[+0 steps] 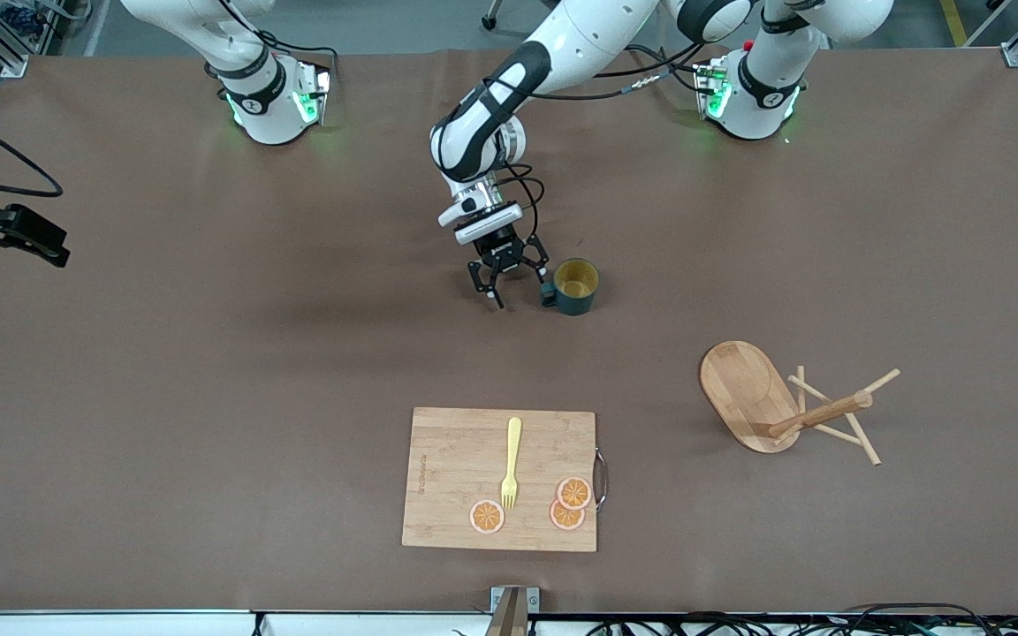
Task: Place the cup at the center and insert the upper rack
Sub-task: 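Lower the left gripper onto the mug handle and close it, then lift the teal mug by its handle with the left gripper, then carry the mug over the wooden mug tree with the left gripper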
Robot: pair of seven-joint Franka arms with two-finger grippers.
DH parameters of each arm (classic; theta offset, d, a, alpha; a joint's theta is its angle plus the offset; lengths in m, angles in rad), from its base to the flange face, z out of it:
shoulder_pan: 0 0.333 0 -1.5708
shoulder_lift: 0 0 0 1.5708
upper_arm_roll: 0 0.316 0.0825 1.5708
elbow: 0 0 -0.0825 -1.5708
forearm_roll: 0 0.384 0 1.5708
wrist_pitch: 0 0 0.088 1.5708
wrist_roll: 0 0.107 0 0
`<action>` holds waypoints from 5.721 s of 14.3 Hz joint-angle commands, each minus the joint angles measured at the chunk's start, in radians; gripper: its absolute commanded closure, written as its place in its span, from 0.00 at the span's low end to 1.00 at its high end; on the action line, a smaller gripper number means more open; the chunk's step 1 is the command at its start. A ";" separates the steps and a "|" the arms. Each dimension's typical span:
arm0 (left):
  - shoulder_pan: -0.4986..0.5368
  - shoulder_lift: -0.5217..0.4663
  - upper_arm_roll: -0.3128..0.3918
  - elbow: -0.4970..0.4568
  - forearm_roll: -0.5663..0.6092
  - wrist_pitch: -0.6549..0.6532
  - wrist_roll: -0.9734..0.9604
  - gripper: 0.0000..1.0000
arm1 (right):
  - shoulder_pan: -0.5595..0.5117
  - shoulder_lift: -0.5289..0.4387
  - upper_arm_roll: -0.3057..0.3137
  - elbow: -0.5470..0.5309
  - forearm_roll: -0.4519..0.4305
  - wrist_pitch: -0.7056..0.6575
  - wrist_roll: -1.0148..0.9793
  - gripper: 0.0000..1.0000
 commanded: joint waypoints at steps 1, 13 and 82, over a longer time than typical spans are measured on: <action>0.000 -0.001 0.002 -0.018 0.023 -0.010 -0.013 0.06 | 0.001 -0.004 0.003 -0.009 -0.019 0.017 -0.006 0.00; 0.026 0.006 0.002 -0.021 0.059 0.004 -0.005 0.07 | -0.052 0.031 0.000 -0.009 0.045 0.121 -0.006 0.00; 0.877 -0.567 -0.016 0.044 -1.732 0.275 0.737 1.00 | -0.063 -0.121 0.000 -0.205 0.085 0.197 -0.140 0.00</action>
